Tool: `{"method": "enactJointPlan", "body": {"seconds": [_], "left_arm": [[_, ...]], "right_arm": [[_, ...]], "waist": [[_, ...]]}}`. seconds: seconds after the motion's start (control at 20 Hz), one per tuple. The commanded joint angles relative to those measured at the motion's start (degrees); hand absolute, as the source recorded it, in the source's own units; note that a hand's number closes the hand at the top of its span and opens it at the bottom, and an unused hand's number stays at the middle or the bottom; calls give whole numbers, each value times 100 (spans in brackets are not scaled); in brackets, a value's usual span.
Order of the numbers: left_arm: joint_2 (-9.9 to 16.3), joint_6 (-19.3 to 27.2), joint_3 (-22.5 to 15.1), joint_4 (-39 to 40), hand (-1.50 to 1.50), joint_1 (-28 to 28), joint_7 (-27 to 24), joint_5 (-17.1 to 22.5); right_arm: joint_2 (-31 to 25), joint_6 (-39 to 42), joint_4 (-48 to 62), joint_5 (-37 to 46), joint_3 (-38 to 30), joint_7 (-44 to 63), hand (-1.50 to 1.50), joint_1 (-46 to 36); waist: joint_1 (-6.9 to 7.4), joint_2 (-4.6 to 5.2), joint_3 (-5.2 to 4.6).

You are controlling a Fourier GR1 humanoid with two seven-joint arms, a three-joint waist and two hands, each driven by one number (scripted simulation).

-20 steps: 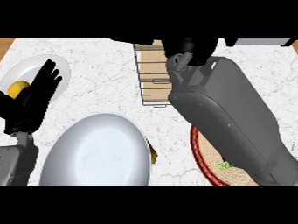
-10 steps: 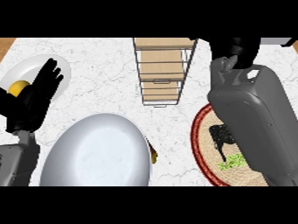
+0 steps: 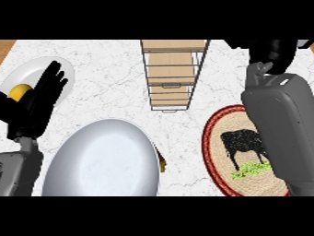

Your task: Pick the tomato from the placemat and place it in the tiered shelf

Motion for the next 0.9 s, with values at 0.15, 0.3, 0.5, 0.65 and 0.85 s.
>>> {"method": "enactJointPlan", "body": {"seconds": [0.15,0.3,0.5,0.65,0.85], "left_arm": [[-174,-76,-30,556,0,72,-591,-148],[-74,-109,22,105,0,311,-399,-102],[-158,31,-38,-154,0,336,-190,-185],[23,-128,92,-214,0,250,18,-17],[-249,104,-13,495,0,-33,-398,-298]], "right_arm": [[-86,-926,498,157,-431,-819,-150,44],[-115,-1121,410,-119,-579,-1301,-150,99],[-374,-1001,344,-385,-957,-1407,-150,-7],[-550,126,-106,-1399,-1150,-1225,-150,73],[-877,808,-755,-2333,-1679,-1072,-150,619]], "waist": [[1,31,-2],[28,19,0],[16,10,0],[-2,-7,1],[-140,3,-1]]}}
